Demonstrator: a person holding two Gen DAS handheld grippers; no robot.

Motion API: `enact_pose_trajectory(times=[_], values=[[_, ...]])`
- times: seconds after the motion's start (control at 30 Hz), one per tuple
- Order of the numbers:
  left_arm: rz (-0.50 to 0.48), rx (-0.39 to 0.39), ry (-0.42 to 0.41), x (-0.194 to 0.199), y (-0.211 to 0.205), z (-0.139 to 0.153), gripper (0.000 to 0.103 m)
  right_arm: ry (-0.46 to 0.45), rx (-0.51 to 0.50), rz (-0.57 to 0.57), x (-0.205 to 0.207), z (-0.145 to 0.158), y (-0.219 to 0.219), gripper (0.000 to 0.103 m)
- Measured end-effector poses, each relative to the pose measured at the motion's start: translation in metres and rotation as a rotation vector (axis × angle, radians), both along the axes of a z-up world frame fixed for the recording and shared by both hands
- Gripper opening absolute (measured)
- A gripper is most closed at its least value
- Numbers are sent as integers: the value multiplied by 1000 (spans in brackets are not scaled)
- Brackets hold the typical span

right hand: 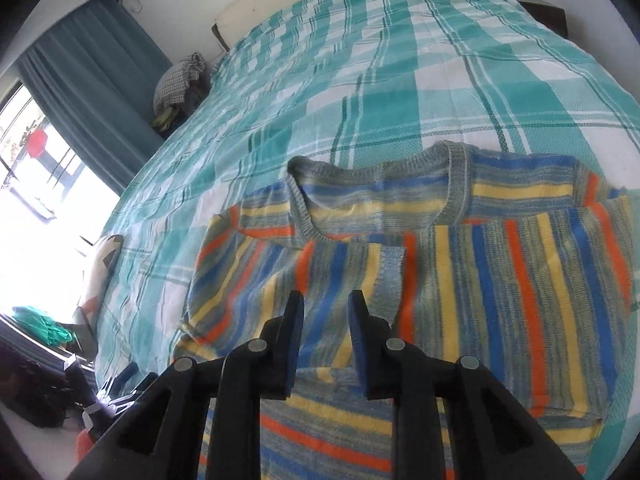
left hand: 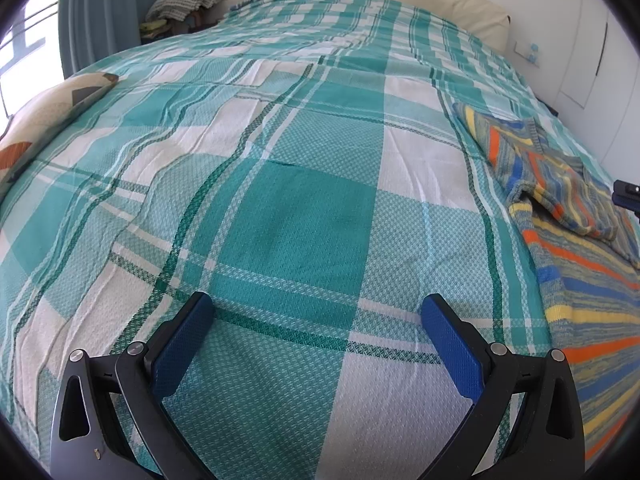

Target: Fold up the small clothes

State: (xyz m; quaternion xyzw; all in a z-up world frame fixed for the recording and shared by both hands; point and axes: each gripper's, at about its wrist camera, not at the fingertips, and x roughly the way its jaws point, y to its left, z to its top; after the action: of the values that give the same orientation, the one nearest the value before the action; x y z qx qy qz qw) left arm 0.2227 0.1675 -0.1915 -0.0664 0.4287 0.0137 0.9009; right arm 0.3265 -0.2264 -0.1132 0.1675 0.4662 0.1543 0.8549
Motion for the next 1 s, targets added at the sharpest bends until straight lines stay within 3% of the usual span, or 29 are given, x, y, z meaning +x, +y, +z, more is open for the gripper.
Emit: enact_pose_trajectory(times=[0.13,0.27,0.33,0.37,0.4,0.57,0.8,0.93,1.0], values=[[-1,-6,-2,0,0,0,103,178,-173,104,-10,-42,26,23],[-1,-18,-9,0,3,-1,103,117,-206,76,-35,-28,24,28],[-1,-14,-8,0,3,-1,103,59,-179,51,-53,-10,18,47],[-1,-13,-8,0,3,-1,103,26,-166,39,-65,0,14,66],[-1,-14,-8,0,4,-1,103,-5,-157,24,-79,8,9,75],[-1,-13,-9,-1,2,-1,103,-79,-209,-56,-160,27,-28,75],[-2,-16,-10,-1,3,-1,103,-75,-361,-254,-277,11,-89,75],[-11,-30,-5,-1,6,0,103,-45,-284,-401,-311,8,-124,75],[-14,-34,1,-2,6,1,103,-76,-229,-455,-315,15,-137,76]])
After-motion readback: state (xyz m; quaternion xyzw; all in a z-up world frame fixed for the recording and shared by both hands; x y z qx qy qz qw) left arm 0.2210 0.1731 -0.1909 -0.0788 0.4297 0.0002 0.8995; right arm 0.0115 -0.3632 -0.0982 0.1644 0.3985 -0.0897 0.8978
